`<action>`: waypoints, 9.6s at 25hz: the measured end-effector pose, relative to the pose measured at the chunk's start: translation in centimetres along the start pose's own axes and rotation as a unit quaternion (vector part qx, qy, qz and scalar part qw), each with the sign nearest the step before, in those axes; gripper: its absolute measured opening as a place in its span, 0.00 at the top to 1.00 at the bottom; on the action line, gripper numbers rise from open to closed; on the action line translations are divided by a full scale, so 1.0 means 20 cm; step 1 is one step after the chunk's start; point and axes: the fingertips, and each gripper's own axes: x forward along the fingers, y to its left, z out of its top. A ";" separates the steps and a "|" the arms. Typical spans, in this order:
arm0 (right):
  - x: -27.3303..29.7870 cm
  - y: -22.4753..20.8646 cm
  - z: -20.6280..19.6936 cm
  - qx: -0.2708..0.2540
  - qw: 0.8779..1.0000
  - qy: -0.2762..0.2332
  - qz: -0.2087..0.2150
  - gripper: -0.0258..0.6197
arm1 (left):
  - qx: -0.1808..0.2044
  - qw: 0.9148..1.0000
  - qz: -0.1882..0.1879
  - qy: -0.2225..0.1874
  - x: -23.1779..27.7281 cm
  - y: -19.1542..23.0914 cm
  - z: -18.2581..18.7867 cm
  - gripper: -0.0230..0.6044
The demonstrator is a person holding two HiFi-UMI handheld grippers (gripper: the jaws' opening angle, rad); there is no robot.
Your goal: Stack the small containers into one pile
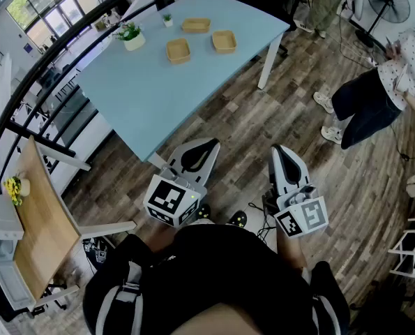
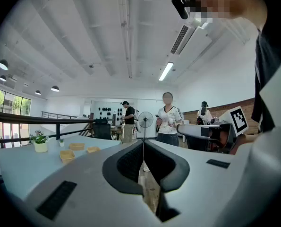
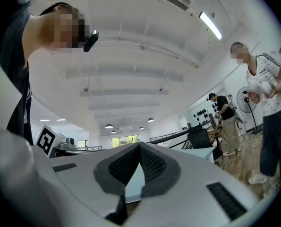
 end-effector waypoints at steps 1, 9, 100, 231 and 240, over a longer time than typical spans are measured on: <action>-0.01 0.00 0.00 0.000 1.000 -0.001 -0.001 0.96 | 0.000 1.000 0.000 0.002 0.00 -0.01 0.00 0.94; -0.08 -0.07 0.01 0.006 1.000 -0.006 -0.014 0.96 | 0.003 1.000 -0.005 0.010 0.06 -0.08 -0.01 0.94; 1.85 -1.20 -0.38 0.038 0.994 0.102 0.001 0.90 | -0.082 0.993 0.035 0.083 1.49 1.72 -0.30 0.93; 3.46 -1.66 -1.52 0.155 0.921 0.344 0.094 0.72 | -0.205 0.884 0.387 0.163 1.38 3.03 -0.74 0.71; 3.59 -1.80 -1.68 0.171 0.908 0.380 0.032 0.72 | -0.203 0.889 0.362 0.195 1.52 2.93 -0.79 0.71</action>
